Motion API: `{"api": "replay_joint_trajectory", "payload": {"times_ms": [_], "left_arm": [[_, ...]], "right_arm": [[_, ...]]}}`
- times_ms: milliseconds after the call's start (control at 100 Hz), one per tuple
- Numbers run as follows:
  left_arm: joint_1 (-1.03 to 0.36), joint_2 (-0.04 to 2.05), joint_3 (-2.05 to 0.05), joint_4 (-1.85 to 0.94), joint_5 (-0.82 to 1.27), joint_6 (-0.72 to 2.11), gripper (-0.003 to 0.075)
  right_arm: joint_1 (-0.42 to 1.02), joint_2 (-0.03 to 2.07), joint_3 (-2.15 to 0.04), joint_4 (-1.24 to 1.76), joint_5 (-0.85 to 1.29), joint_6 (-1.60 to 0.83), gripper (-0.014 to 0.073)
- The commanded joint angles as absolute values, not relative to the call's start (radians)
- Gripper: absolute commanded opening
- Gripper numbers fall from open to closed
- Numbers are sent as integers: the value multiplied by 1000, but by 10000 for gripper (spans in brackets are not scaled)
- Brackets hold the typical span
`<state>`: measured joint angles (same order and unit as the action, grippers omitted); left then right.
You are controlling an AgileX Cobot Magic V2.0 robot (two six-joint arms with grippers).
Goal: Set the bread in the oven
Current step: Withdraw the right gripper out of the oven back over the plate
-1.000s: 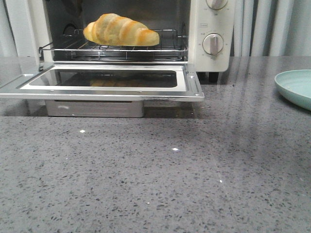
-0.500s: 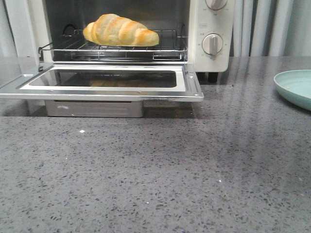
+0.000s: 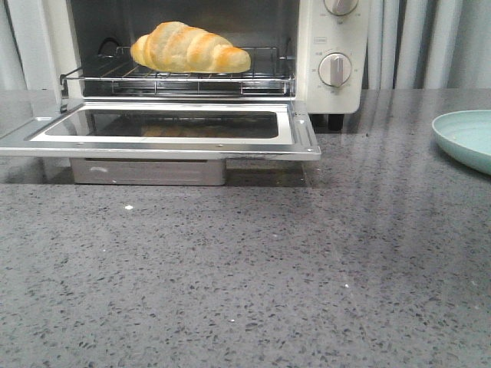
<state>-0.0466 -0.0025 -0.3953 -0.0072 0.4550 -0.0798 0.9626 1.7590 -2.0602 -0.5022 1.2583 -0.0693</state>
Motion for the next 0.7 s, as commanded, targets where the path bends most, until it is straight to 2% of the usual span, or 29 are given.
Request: {"api": "replay_joint_trajectory", "payload": {"times_ms": [0, 150, 350, 690], "left_arm": [[-46, -28, -365, -15, 349, -76, -21], [-46, -28, -278, -15, 334, -76, -21], [-46, -28, -195, -15, 161, -76, -21], [-46, -28, -177, -18, 158, -76, -21]], "right_arm": [[958, 1695, -2088, -534, 1314, -64, -57], [958, 1675, -2052, -534, 1315, -56, -69], [953, 1617, -1942, -538, 1315, -11, -69], [886, 1540, -1834, -538, 1315, 11, -70]]}}
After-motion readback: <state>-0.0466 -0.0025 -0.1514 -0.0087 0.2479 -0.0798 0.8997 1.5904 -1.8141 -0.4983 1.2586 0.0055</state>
